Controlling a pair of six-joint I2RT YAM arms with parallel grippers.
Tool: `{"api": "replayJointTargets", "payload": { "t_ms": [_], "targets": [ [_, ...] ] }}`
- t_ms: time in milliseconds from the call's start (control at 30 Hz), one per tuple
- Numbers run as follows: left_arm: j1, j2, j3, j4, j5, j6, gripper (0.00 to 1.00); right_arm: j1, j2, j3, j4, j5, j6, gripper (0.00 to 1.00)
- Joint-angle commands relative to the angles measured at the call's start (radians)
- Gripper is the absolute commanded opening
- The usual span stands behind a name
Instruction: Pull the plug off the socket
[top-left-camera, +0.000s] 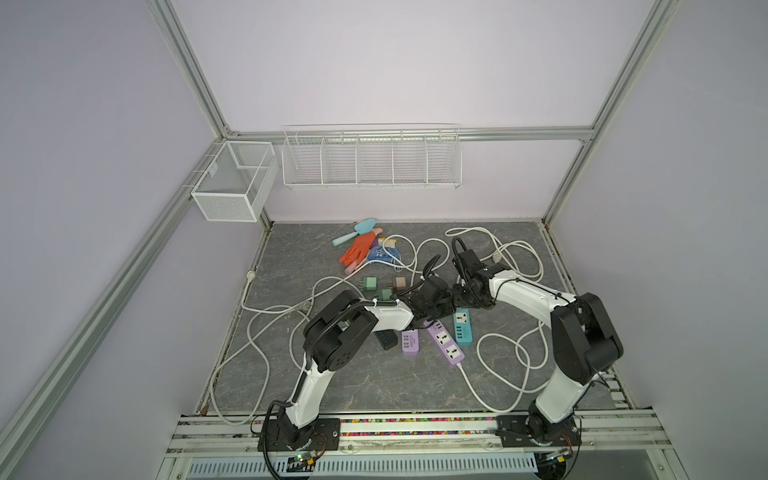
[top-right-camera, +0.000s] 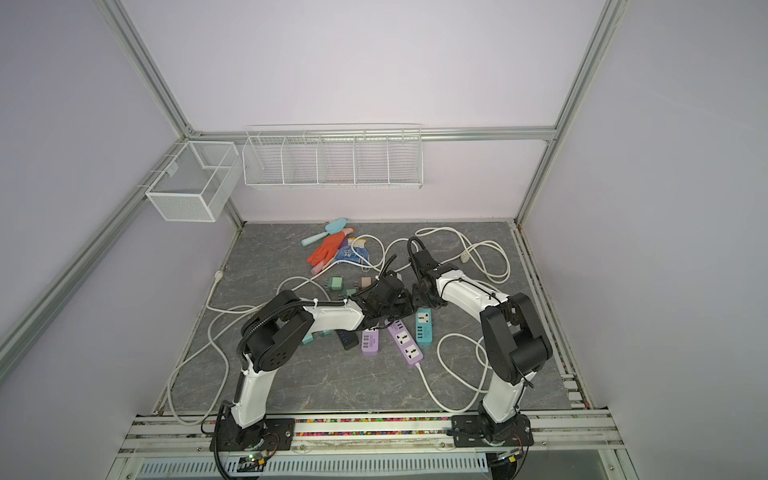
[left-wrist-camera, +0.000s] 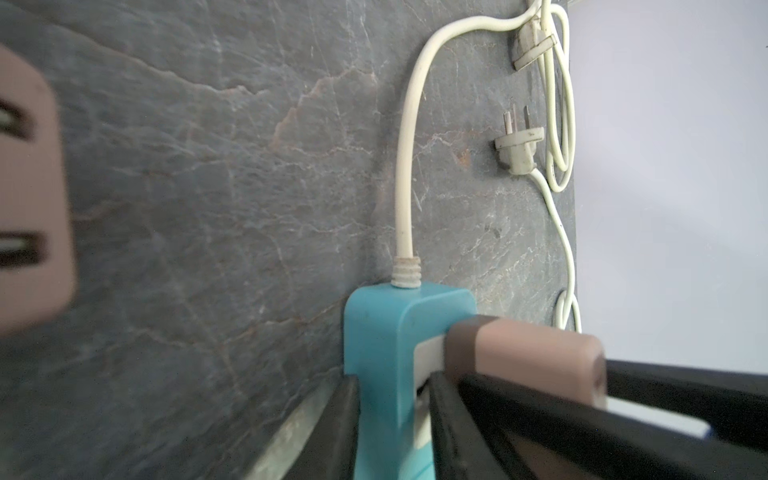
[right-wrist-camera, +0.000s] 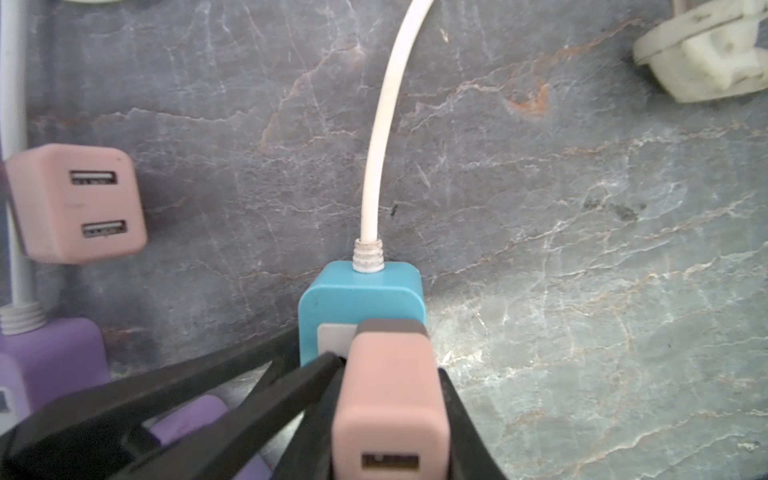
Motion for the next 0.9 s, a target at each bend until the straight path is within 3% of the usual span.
{"api": "replayJointTargets", "payload": {
  "t_ms": [0,367,667,767,867],
  "targets": [
    [-0.010,-0.047,-0.033,0.013,0.020,-0.011,0.34,0.004,-0.018,0.005,0.020,-0.018,0.018,0.13],
    [-0.010,0.034,0.023,-0.039,0.085,-0.013,0.34,0.008,-0.009,0.005,0.036,-0.022,0.022,0.11],
    [-0.010,0.039,-0.022,-0.123,-0.023,-0.040,0.32,0.014,-0.014,0.011,0.042,0.001,0.021,0.11],
    [-0.007,0.048,-0.031,-0.109,-0.022,-0.055,0.31,0.029,-0.001,0.015,0.066,-0.039,0.031,0.10],
    [-0.009,0.053,-0.027,-0.117,-0.020,-0.053,0.31,0.041,0.015,0.046,0.033,-0.007,0.027,0.09]
  ]
}}
